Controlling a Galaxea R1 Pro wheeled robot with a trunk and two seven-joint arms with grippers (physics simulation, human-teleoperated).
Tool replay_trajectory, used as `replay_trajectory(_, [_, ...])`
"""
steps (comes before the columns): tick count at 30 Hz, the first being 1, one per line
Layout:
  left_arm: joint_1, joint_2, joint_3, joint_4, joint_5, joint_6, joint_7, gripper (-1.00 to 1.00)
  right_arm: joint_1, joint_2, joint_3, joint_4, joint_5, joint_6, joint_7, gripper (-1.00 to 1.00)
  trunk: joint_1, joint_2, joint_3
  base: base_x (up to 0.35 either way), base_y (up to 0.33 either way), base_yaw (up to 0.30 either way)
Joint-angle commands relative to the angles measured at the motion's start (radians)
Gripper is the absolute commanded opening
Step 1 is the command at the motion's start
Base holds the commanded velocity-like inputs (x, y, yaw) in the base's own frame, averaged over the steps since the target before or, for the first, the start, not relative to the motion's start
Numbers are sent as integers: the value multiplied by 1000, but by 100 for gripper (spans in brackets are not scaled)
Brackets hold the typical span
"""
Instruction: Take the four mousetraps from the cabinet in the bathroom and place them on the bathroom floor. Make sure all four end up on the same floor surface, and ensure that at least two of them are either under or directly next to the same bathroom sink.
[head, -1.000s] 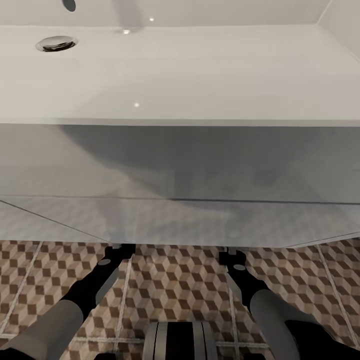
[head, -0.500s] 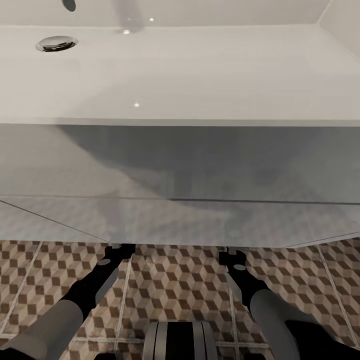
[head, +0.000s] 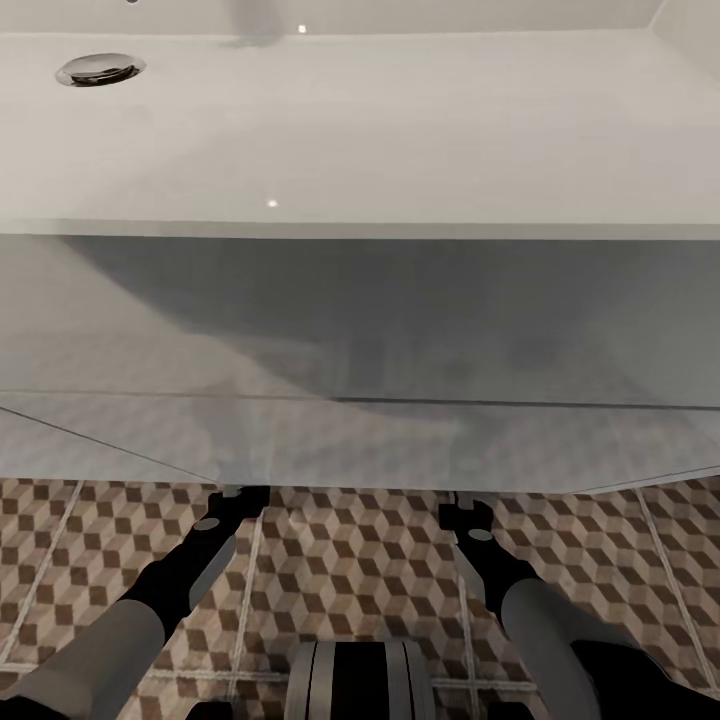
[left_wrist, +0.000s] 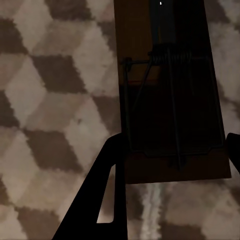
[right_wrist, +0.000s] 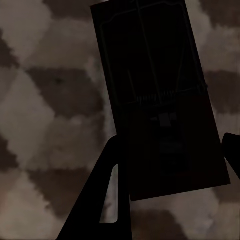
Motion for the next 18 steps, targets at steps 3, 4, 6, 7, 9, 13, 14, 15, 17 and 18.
replay_trajectory(3, [0, 2, -8, -2, 7, 4, 9, -100, -1, 0, -8, 1, 10, -4, 0, -100, 0, 0, -1, 0, 0, 0])
replay_trajectory(4, [0, 2, -8, -2, 7, 4, 9, -100, -1, 0, -8, 1, 10, -4, 1, -100, 0, 0, -1, 0, 0, 0])
replay_trajectory(6, [0, 5, -8, -2, 7, 4, 9, -100, -1, 0, -8, 1, 10, -4, 2, -100, 0, 0, -1, 0, 0, 0])
replay_trajectory(7, [0, 6, -8, -2, 7, 4, 9, -100, -1, 0, -8, 1, 9, -4, 2, -100, 0, 0, -1, 0, 0, 0])
replay_trajectory(9, [0, 14, -8, -2, 7, 3, 9, -100, -1, -1, -9, 1, 9, -4, 2, -100, 0, 0, -1, 0, 0, 0])
replay_trajectory(13, [0, 25, -8, -2, 7, 5, 9, -100, -1, -5, -9, 1, 9, -3, 3, -100, 0, 0, -1, 0, 0, 0])
replay_trajectory(14, [0, 26, -8, -2, 7, 5, 9, -100, -1, -7, -9, 1, 8, -3, 3, -100, 0, 0, -1, 0, 0, 0])
replay_trajectory(15, [0, 29, -8, -2, 7, 7, 8, -100, -1, -12, -9, 1, 7, -3, 4, -100, 0, 0, -1, 0, 0, 0])
replay_trajectory(17, [0, 34, -8, -2, 7, 8, 8, -100, -1, -24, -10, 1, 6, -3, 10, -100, 0, 0, -1, 0, 0, 0])
replay_trajectory(18, [0, 35, -8, -2, 7, 8, 8, -100, -1, -29, -10, 1, 6, -3, 14, -100, 0, 0, -1, 0, 0, 0])
